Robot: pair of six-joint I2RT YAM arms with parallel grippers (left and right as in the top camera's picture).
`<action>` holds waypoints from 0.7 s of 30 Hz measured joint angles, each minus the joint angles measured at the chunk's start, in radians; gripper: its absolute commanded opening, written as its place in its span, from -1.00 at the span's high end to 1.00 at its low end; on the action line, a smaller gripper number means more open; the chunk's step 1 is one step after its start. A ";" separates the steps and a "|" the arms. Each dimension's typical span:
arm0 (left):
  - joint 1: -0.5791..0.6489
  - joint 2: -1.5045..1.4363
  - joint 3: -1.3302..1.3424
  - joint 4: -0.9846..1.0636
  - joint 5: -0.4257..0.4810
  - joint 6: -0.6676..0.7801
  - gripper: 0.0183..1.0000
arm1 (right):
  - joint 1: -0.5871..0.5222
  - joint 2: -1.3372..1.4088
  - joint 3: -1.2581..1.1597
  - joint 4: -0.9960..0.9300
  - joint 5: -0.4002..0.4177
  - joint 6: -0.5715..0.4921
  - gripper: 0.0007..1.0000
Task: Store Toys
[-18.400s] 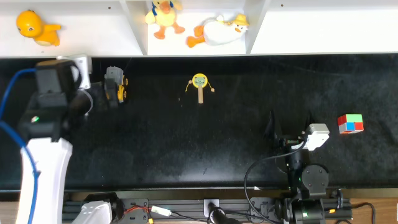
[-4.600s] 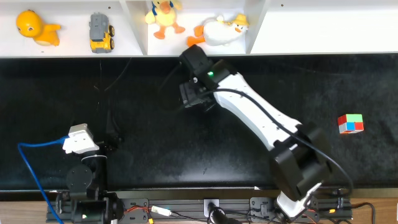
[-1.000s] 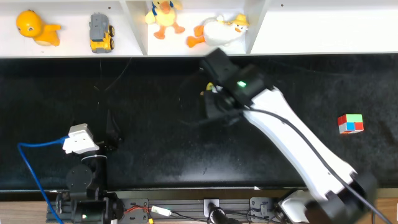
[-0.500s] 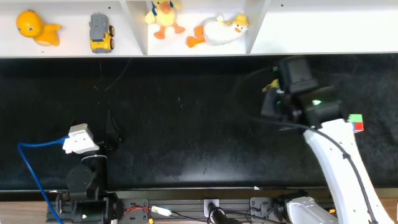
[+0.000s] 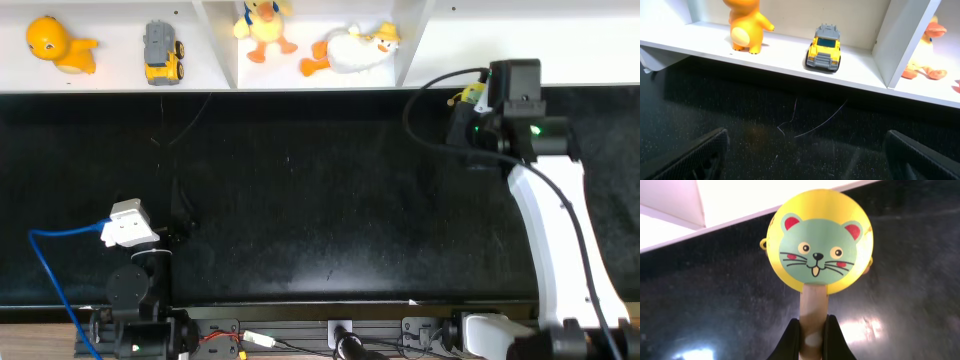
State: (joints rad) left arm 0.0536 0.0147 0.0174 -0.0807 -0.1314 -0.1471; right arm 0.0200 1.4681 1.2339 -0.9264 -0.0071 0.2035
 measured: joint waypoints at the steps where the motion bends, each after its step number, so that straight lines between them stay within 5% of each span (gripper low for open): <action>1: 0.000 0.000 0.000 0.000 0.000 0.000 -1.00 | 0.000 0.024 0.000 0.015 -0.005 -0.011 0.91; 21: 0.000 0.000 0.000 0.000 0.000 0.000 -1.00 | 0.000 0.126 0.000 0.321 -0.023 -0.196 0.91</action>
State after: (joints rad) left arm 0.0536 0.0147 0.0174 -0.0807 -0.1314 -0.1467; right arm 0.0200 1.5940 1.2343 -0.6052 -0.0296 0.0071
